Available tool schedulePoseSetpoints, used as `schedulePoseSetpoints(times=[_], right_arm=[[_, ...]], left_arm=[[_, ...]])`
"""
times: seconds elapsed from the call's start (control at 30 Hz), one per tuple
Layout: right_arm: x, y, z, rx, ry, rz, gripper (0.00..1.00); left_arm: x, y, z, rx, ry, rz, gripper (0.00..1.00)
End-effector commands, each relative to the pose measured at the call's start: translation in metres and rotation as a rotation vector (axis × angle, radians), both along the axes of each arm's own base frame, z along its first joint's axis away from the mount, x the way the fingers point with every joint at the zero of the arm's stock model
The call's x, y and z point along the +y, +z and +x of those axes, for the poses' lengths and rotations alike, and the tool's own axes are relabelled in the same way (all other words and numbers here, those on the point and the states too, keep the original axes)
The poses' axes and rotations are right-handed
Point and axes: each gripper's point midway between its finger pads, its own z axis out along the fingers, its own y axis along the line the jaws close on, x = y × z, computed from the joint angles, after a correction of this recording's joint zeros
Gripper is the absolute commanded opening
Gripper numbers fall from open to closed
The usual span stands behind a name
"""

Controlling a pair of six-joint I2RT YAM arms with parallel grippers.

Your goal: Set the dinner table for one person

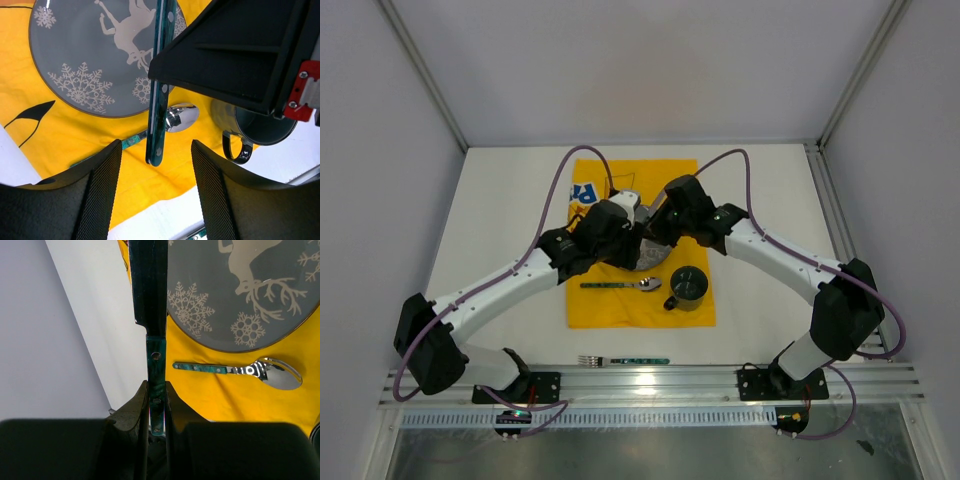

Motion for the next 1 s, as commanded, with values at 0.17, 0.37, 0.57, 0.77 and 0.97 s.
schedulePoseSetpoints(times=[0.17,0.37,0.57,0.77,0.97], right_arm=[[0.014,0.020,-0.004,0.001,0.043,0.097,0.03],[0.015,0.021,-0.005,-0.004,0.056,0.094,0.03],[0.014,0.020,-0.006,-0.005,0.064,0.079,0.03],[0.013,0.016,-0.007,0.003,0.061,0.072,0.03],[0.014,0.015,-0.007,0.004,0.063,0.073,0.03]], left_arm=[[-0.003,0.004,0.007,-0.040,-0.008,0.001,0.48],[-0.006,0.001,0.008,-0.036,-0.006,-0.002,0.44],[-0.008,-0.001,0.009,-0.024,-0.011,-0.001,0.44],[-0.010,-0.005,0.007,-0.009,-0.019,0.005,0.16],[-0.013,-0.005,0.007,0.001,-0.035,0.006,0.00]])
